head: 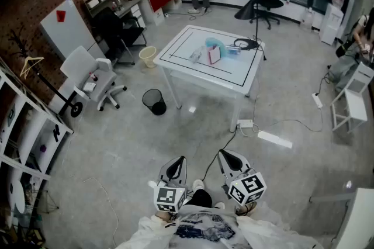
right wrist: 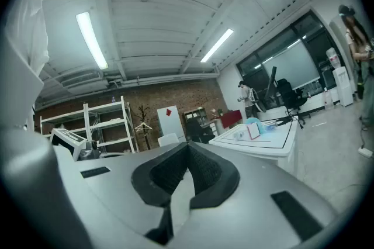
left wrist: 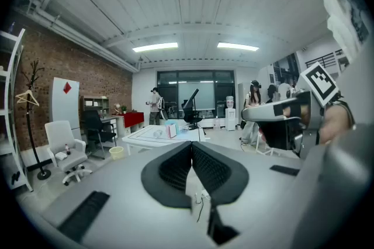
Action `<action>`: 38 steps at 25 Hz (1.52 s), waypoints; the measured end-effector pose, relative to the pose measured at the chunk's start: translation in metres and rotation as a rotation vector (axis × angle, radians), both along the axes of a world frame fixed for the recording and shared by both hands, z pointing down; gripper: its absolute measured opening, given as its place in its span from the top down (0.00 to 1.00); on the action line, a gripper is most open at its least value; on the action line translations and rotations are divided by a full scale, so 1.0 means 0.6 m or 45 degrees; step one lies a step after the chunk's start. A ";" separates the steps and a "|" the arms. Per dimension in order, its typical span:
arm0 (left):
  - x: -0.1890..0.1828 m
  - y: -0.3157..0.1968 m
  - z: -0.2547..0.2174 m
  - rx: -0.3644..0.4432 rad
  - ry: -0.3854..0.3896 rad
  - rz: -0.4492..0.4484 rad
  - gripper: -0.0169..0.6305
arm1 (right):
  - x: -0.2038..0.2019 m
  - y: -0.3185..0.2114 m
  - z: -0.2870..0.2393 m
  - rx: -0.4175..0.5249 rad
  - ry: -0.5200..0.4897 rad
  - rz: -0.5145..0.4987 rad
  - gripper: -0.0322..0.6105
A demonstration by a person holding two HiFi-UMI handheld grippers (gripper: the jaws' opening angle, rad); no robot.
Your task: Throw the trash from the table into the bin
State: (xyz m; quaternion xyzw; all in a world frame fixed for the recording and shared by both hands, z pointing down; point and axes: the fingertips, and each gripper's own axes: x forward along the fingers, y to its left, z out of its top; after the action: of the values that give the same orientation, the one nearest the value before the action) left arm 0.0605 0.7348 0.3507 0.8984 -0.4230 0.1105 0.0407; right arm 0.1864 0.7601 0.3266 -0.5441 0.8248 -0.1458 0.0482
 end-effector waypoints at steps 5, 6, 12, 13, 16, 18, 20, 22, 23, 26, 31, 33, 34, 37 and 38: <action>-0.024 -0.073 0.019 -0.011 0.020 0.011 0.96 | -0.023 -0.070 0.014 -0.023 0.021 0.013 0.92; -0.025 -0.091 0.019 -0.009 0.025 0.017 0.96 | -0.024 -0.086 0.012 -0.023 0.033 0.019 0.92; -0.013 -0.205 -0.023 0.059 0.078 0.082 0.96 | -0.020 -0.177 -0.027 0.017 0.110 0.087 0.92; -0.012 -0.221 -0.029 0.066 0.085 0.094 0.96 | -0.019 -0.191 -0.032 0.021 0.115 0.105 0.92; -0.011 -0.259 -0.038 0.079 0.089 0.139 0.96 | -0.020 -0.224 -0.035 0.028 0.118 0.152 0.92; -0.011 -0.277 -0.030 0.073 0.070 0.181 0.96 | -0.026 -0.243 -0.025 0.027 0.104 0.167 0.92; -0.011 -0.292 -0.019 0.059 0.059 0.220 0.96 | -0.037 -0.261 -0.013 0.013 0.089 0.171 0.92; -0.013 -0.303 -0.019 0.048 0.068 0.239 0.96 | -0.048 -0.276 -0.010 0.000 0.088 0.169 0.92; -0.014 -0.308 -0.022 0.046 0.077 0.243 0.96 | -0.050 -0.284 -0.011 -0.002 0.095 0.169 0.92; -0.012 -0.323 -0.021 0.051 0.094 0.254 0.96 | -0.047 -0.306 -0.015 0.001 0.110 0.184 0.92; -0.013 -0.352 -0.011 0.046 0.098 0.244 0.96 | -0.052 -0.328 0.000 -0.014 0.094 0.183 0.92; -0.011 -0.363 -0.008 0.033 0.101 0.243 0.96 | -0.054 -0.339 0.006 -0.032 0.081 0.177 0.92; -0.010 -0.368 -0.005 0.023 0.098 0.244 0.96 | -0.053 -0.345 0.008 -0.040 0.076 0.177 0.92; -0.011 -0.387 0.003 0.005 0.084 0.236 0.96 | -0.044 -0.372 0.016 -0.060 0.064 0.176 0.92; -0.012 -0.398 0.004 0.005 0.080 0.227 0.96 | -0.041 -0.386 0.019 -0.064 0.063 0.175 0.92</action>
State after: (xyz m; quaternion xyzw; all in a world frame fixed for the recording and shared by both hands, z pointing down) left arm 0.0535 0.4959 0.3533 0.9357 -0.3400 0.0846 0.0421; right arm 0.1617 0.5284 0.3382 -0.6039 0.7826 -0.1492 0.0238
